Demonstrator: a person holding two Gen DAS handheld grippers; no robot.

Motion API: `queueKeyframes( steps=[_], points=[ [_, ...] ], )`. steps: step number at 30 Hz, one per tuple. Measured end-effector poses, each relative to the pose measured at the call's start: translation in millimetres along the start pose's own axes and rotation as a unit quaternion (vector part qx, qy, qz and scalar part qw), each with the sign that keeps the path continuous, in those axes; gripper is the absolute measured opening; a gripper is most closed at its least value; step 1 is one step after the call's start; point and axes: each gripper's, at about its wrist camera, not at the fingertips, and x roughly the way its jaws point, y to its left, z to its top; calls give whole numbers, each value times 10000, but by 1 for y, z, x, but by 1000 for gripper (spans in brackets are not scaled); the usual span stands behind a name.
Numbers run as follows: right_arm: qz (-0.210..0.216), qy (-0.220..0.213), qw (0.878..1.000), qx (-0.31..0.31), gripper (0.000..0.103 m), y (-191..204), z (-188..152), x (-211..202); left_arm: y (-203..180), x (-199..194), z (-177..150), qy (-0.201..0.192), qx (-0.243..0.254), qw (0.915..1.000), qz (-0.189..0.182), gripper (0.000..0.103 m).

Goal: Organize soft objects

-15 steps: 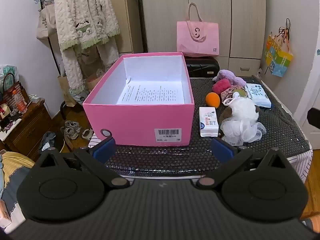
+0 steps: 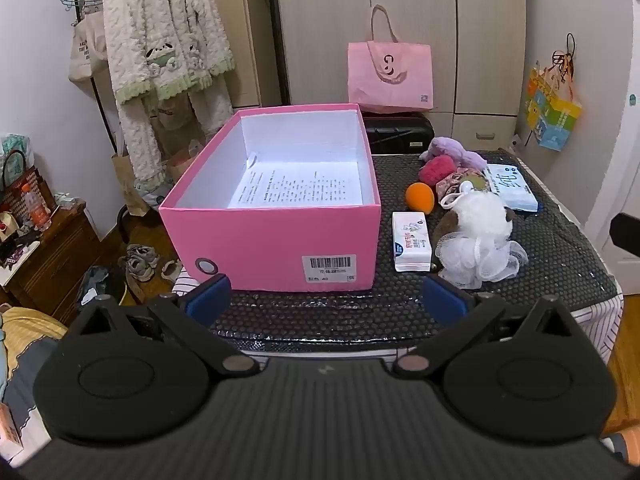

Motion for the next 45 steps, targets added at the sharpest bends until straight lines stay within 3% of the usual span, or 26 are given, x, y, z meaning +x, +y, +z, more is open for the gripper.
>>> queueKeyframes(
  steps=[30, 45],
  points=[
    [-129, 214, 9997, -80, 103, 6, -2, 7, 0, 8, -5, -46, 81, 10000, 15, 103],
    [-161, 313, 9994, -11, 103, 2, -6, 12, -7, -4, -9, -453, 289, 9984, -177, 103]
  ],
)
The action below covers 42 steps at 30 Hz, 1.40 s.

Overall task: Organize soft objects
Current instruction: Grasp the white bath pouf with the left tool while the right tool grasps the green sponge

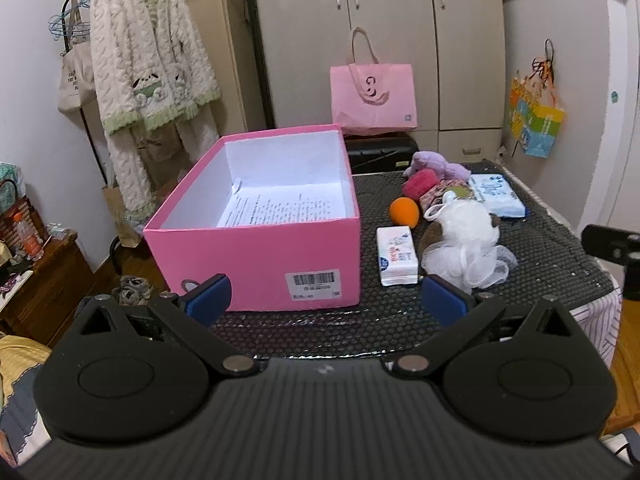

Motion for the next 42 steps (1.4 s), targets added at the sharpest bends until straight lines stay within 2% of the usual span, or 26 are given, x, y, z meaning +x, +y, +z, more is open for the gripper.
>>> queueKeyframes(
  steps=[7, 10, 13, 15, 21, 25, 30, 35, 42],
  points=[
    [-19, 18, 10000, 22, 103, -2, -1, 1, 0, -2, 0, -97, -144, 9998, -99, 103],
    [-21, -5, 10000, -6, 103, -3, -1, 0, 1, -4, -1, -218, -247, 9994, -106, 103],
    [164, -90, 9998, -61, 103, -7, 0, -5, 1, -8, -1, -455, -186, 9988, -55, 103],
    [282, -269, 9992, -106, 103, -10, -2, -8, 1, -9, 1, -654, -86, 9978, -113, 103],
    [315, -929, 9940, -478, 103, -17, -14, 0, -6, 2, 3, -768, -55, 9958, -489, 103],
    [335, -708, 9952, -589, 103, -25, -17, 21, -17, 19, 1, -636, 36, 9939, -896, 103],
    [491, -487, 9970, -355, 103, -42, -9, 40, -35, 39, 1, -475, 176, 9904, -1283, 103],
    [767, -343, 9964, -115, 103, -61, -3, 61, -53, 68, 1, -158, 50, 9861, -1652, 101],
    [955, -118, 9954, 27, 103, -76, 1, 103, -85, 105, -5, -177, 313, 9855, -1658, 100]
  ],
)
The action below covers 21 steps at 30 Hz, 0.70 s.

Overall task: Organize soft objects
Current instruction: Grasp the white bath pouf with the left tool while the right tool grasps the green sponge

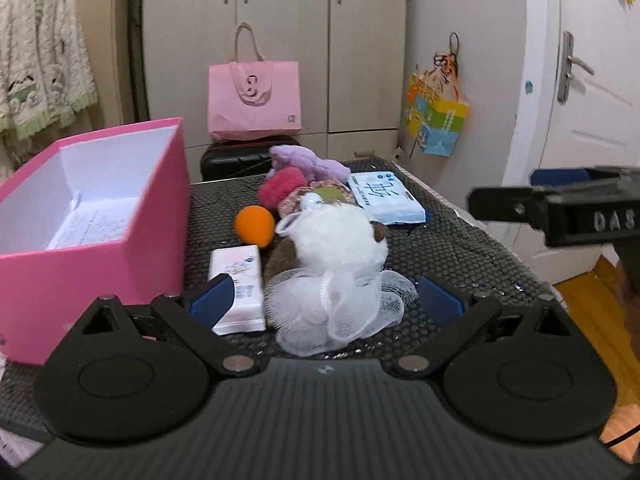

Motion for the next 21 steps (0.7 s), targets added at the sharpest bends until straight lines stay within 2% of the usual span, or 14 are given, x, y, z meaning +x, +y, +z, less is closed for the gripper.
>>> queueKeyframes(
  steps=[4, 7, 10, 12, 15, 16, 19, 21],
  points=[
    [236, 201, 9995, 112, 103, -10, 3, 29, -5, 18, -4, -154, 204, 9997, -14, 100],
    [423, 335, 9985, 74, 103, -12, 8, 52, -6, 32, -4, -80, 273, 9996, 77, 100],
    [669, 463, 9967, -1, 89, -9, 15, 75, -2, 47, -3, 169, 63, 9998, 22, 99],
    [757, 492, 9959, 7, 82, -8, 21, 87, 0, 55, -2, 335, -68, 9994, -73, 94],
    [900, 527, 9944, 182, 72, -11, 32, 108, 0, 66, -3, 603, 3, 9982, -18, 88],
    [974, 567, 9932, 283, 66, -13, 35, 116, 0, 69, -4, 702, 40, 9975, -5, 87],
    [1093, 748, 9905, 377, 55, -14, 36, 138, 1, 71, -8, 717, 61, 9974, 36, 87],
    [1205, 886, 9885, 222, 53, -7, 32, 149, 1, 69, -8, 684, 50, 9976, 21, 82]
  ],
)
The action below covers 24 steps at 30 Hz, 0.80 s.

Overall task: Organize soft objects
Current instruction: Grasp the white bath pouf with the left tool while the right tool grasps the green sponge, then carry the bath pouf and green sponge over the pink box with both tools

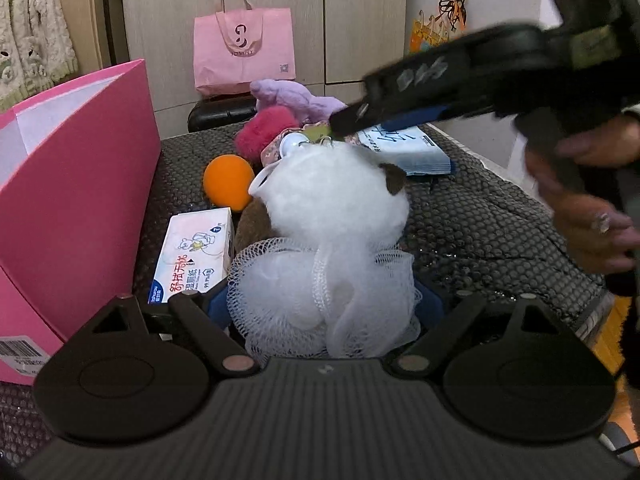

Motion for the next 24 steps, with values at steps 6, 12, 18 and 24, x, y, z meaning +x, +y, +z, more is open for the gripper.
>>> queueKeyframes(
  steps=[6, 12, 18, 24],
  points=[
    [310, 188, 9992, 145, 53, 0, -1, 20, 4, -2, 1, -31, 75, 10000, -55, 64],
    [765, 411, 9958, 282, 61, -2, -1, 36, 14, -5, 3, -11, -123, 9996, -236, 57],
    [731, 572, 9945, 491, 51, -5, 2, 42, 18, -2, 4, -35, -142, 9995, -268, 55],
    [329, 298, 9986, 273, 48, 7, -2, 23, 22, -3, 3, -6, -228, 9993, -290, 55]
  ],
)
